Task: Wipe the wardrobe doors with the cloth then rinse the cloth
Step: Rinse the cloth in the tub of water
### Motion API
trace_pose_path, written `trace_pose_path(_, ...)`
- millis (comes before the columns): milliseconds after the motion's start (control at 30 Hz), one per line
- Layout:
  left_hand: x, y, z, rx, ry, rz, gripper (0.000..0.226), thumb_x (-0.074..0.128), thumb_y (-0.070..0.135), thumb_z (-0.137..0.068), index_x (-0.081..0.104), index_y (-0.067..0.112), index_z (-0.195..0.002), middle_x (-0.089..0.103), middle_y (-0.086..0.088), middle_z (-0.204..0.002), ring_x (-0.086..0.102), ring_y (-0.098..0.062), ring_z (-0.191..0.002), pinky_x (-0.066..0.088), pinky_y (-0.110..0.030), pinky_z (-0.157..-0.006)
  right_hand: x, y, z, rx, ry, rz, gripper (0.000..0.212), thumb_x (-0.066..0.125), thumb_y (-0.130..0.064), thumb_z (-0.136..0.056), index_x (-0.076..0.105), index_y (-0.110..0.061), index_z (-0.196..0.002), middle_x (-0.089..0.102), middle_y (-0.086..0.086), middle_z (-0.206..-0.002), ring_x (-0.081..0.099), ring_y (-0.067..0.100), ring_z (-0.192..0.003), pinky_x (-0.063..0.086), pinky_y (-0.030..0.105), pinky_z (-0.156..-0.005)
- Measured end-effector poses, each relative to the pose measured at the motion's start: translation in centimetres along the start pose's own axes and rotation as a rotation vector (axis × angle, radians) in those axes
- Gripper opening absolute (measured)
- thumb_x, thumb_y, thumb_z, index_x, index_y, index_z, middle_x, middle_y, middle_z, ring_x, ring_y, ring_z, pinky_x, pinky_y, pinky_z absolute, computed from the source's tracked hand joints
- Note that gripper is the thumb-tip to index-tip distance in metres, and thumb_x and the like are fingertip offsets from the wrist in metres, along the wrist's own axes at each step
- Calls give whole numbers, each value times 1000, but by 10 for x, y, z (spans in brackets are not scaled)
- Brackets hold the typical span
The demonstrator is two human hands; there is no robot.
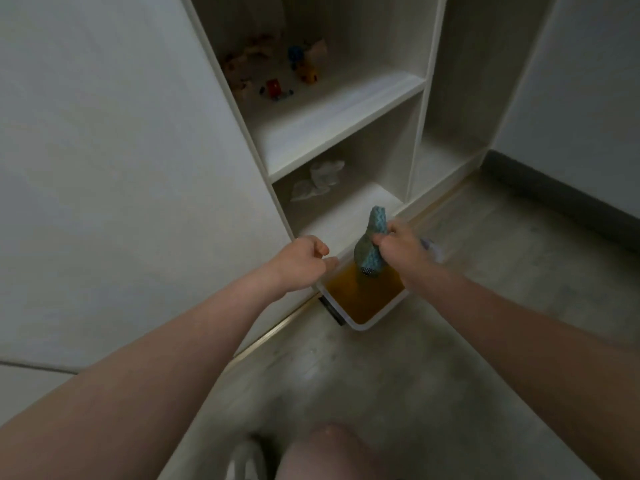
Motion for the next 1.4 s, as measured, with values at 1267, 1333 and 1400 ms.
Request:
trace_pose_path(1267,111,-93,-120,94,-241,199,21,58,25,-90,60,12,-106,65,-1,-97,63,-20,-92,51,-34,-86,89,129,-89,93,-186,346,15,61,-17,-89,66,-4,-86,61,4,-77,55,11,-64,43,18,-49)
trace_pose_path(1333,114,-89,-124,113,-260,350,45,63,38,-80,58,19,-121,68,-2,-112,65,-20,-106,52,-44,-97,81,112,-76,157,-198,-20,19,66,-24,-89,72,-7,-95,70,4,-83,64,11,-69,49,15,-52)
trace_pose_path(1400,118,-84,-129,101,-256,458,47,68,37,-80,53,24,-122,66,-2,-116,64,-18,-110,52,-44,-98,78,103,-70,206,-225,-226,21,67,-27,-89,73,-9,-99,74,9,-92,70,19,-81,56,23,-65)
Point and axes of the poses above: each hand's wrist, its own z-axis away from the middle knuckle, its own x-axis out of the palm, y = z × x, the point moved 7 cm from there along -z, towards the middle knuckle
